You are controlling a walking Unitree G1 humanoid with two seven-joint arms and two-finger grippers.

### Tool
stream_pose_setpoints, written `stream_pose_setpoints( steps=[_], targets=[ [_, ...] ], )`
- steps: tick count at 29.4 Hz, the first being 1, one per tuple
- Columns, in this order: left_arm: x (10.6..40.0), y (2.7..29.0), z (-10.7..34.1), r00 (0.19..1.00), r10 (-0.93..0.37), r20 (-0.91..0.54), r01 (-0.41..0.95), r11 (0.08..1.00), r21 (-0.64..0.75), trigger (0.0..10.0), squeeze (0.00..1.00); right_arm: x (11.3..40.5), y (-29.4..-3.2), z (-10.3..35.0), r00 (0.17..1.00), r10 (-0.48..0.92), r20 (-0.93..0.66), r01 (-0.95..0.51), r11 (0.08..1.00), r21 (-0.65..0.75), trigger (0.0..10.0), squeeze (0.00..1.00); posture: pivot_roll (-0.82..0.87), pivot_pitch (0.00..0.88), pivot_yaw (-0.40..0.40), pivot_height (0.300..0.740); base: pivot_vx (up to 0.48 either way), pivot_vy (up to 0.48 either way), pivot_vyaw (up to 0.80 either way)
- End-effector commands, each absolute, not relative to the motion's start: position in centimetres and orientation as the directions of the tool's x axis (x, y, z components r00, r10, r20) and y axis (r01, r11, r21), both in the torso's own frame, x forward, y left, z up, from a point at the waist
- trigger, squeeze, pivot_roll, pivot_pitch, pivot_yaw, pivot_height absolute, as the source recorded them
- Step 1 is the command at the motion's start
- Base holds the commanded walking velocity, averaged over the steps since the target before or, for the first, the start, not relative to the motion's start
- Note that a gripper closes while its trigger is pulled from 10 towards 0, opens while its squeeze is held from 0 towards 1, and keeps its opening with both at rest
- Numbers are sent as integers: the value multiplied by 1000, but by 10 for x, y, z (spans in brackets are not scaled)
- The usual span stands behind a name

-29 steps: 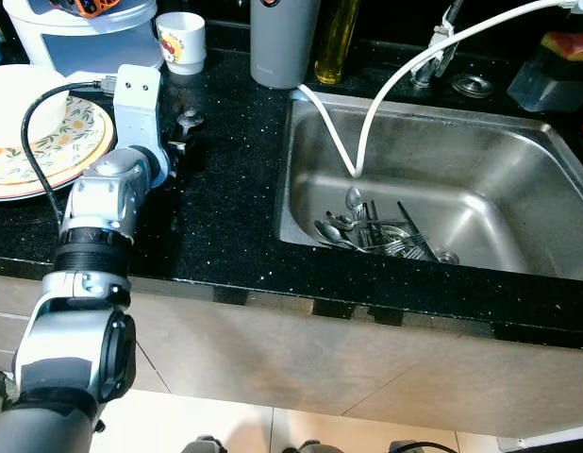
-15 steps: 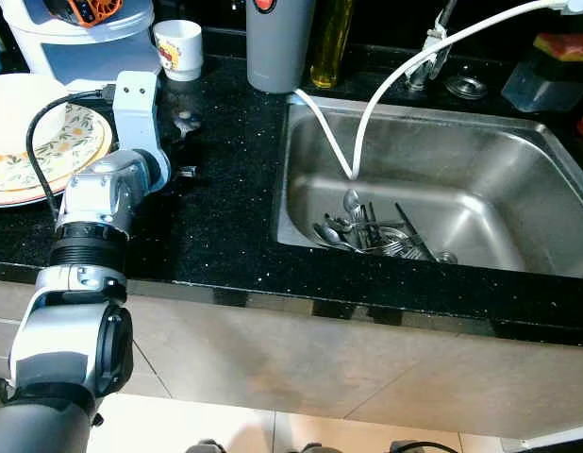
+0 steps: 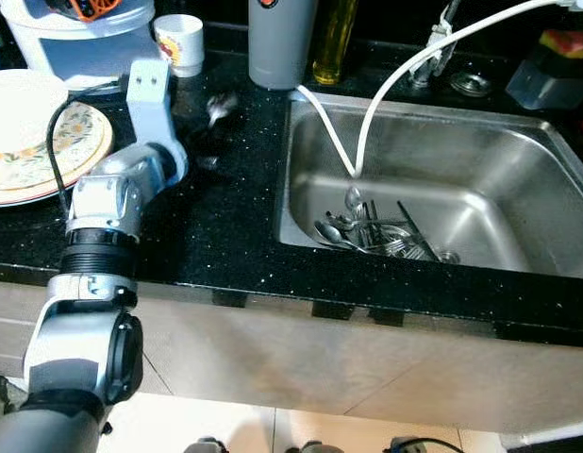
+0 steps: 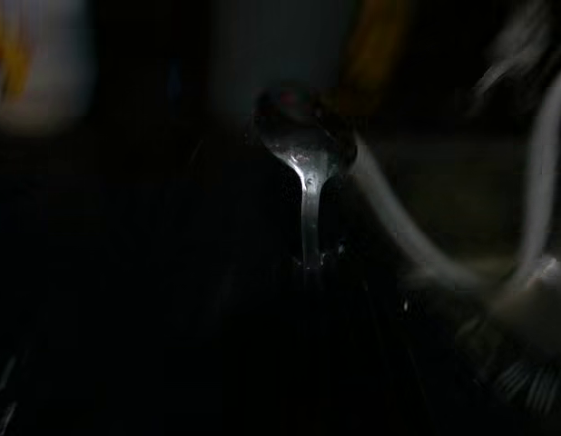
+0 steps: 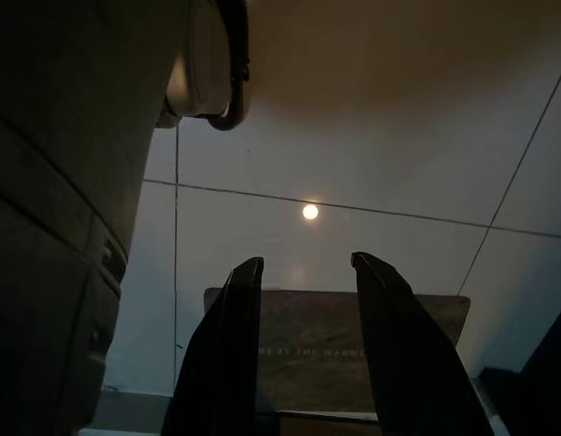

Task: Kitchen organization

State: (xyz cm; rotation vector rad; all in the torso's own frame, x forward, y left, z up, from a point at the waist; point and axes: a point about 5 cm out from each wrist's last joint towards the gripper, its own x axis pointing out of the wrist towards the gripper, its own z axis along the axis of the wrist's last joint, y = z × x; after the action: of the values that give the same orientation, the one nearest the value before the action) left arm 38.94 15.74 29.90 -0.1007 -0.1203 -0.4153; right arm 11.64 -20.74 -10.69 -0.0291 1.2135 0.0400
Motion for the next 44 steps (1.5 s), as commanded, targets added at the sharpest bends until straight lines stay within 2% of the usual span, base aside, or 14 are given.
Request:
stream_pose_setpoints(
  steps=[1, 5, 7, 8, 9, 10, 13, 14, 16, 23, 33, 36, 38, 44],
  targets=[
    [380, 150, 319, 861, -431, 268, 463, 884, -65, 0, 0, 110, -209, -108, 331, 9, -944, -31, 1000, -2, 10000, 0, 52, 132, -48, 740, 0, 0, 0],
    [362, 136, 333, 743, -532, 405, 601, 797, -55, 0, 0, 110, -209, -109, 330, 9, -944, -31, 1000, -1, 10000, 0, 58, 131, -51, 740, 0, 0, 0],
    [348, 127, 335, 653, -609, 449, 700, 713, -51, 0, 0, 110, -209, -109, 330, 9, -944, -29, 1000, -1, 10000, 0, 57, 131, -51, 740, 0, 0, 0],
    [348, 127, 335, 653, -609, 449, 700, 713, -51, 0, 0, 110, -209, -109, 330, 9, -944, -29, 1000, -1, 10000, 0, 57, 131, -51, 740, 0, 0, 0],
    [333, 118, 334, 548, -671, 499, 785, 618, -31, 10000, 0, 110, -209, -109, 332, 8, -943, -12, 1000, 4, 10000, 0, 54, 130, -49, 740, 0, 0, 0],
    [333, 118, 334, 548, -671, 499, 785, 618, -31, 10000, 0, 110, -209, -109, 332, 8, -943, -12, 1000, 4, 10000, 0, 54, 130, -49, 740, 0, 0, 0],
    [311, 108, 331, 419, -708, 568, 858, 513, 6, 10000, 0, 109, -208, -109, 326, 8, -945, 7, 1000, 11, 10000, 0, 52, 130, -47, 740, 0, 0, -267],
    [311, 108, 331, 419, -708, 568, 858, 513, 6, 10000, 0, 109, -208, -109, 326, 8, -945, 7, 1000, 11, 10000, 0, 52, 130, -47, 740, 0, 0, -800],
    [299, 105, 327, 354, -721, 596, 893, 450, 15, 10000, 0, 107, -208, -110, 316, 10, -949, -4, 1000, 9, 10000, 0, 53, 130, -49, 740, 0, 0, -800],
    [280, 108, 322, 260, -763, 591, 934, 354, 46, 10000, 0, 104, -208, -111, 302, 8, -953, -10, 1000, 5, 10000, 0, 68, 126, -56, 740, 0, 0, -800],
    [292, 116, 311, 349, -810, 471, 886, 450, 117, 10000, 0, 107, -208, -110, 310, 2, -951, -10, 1000, -1, 10000, 0, 66, 118, -56, 740, 0, 0, -800],
    [318, 124, 292, 490, -838, 239, 800, 541, 259, 10000, 0, 106, -209, -110, 306, -2, -952, -26, 1000, -10, 10000, 0, 64, 118, -55, 740, 0, 0, 0],
    [321, 125, 290, 500, -839, 217, 791, 544, 281, 10000, 0, 105, -209, -110, 306, -2, -952, -24, 1000, -10, 10000, 0, 63, 118, -53, 740, 0, 0, 0],
    [352, 127, 289, 632, -774, 41, 657, 563, 502, 10000, 0, 99, -211, -111, 296, -7, -955, -16, 1000, -13, 10000, 0, 47, 128, -36, 740, 0, 0, 0]
  ],
)
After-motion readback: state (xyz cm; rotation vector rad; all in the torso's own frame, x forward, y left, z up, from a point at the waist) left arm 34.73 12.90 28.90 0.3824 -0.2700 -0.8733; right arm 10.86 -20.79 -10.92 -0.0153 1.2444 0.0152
